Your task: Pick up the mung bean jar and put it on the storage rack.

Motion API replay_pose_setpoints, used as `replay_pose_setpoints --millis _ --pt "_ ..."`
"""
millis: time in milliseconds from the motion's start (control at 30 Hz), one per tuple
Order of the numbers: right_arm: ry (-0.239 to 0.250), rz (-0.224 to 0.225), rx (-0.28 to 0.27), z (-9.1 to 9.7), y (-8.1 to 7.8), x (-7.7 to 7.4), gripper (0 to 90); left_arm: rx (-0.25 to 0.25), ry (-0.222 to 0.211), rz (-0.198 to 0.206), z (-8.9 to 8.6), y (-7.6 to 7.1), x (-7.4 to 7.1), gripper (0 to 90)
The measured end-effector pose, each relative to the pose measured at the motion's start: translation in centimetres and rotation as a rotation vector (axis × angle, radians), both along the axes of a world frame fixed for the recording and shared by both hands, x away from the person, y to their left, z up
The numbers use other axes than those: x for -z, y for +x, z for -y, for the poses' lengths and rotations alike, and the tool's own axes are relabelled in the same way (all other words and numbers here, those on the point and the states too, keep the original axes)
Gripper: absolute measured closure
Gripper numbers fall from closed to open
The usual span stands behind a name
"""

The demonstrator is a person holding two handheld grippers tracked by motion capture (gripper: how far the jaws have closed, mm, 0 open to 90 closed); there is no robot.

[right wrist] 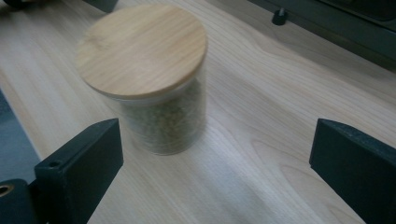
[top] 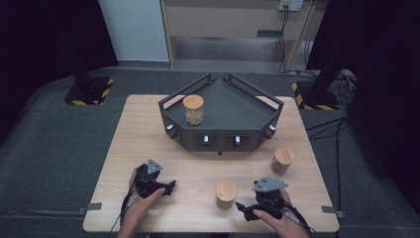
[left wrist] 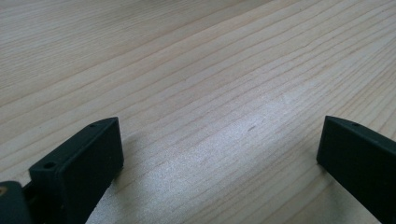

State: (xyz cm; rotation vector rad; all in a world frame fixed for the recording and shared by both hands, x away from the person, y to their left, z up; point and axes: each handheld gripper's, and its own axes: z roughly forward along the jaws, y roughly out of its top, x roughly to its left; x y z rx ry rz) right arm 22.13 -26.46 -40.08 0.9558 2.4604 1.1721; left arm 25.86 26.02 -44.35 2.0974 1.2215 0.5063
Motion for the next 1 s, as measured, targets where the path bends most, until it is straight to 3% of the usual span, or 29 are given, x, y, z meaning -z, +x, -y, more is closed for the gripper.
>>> replay_pose_setpoints --millis 567,1000 --pt "-0.031 0.007 -0.064 -2.4 0.0 -0.2 2.8 -0.001 0.000 0.000 0.0 0.0 0.0 0.0" --pt "-0.045 -0.005 -0.063 -3.8 0.7 0.5 3.0 0.000 0.000 0.000 0.0 0.0 0.0 0.0"
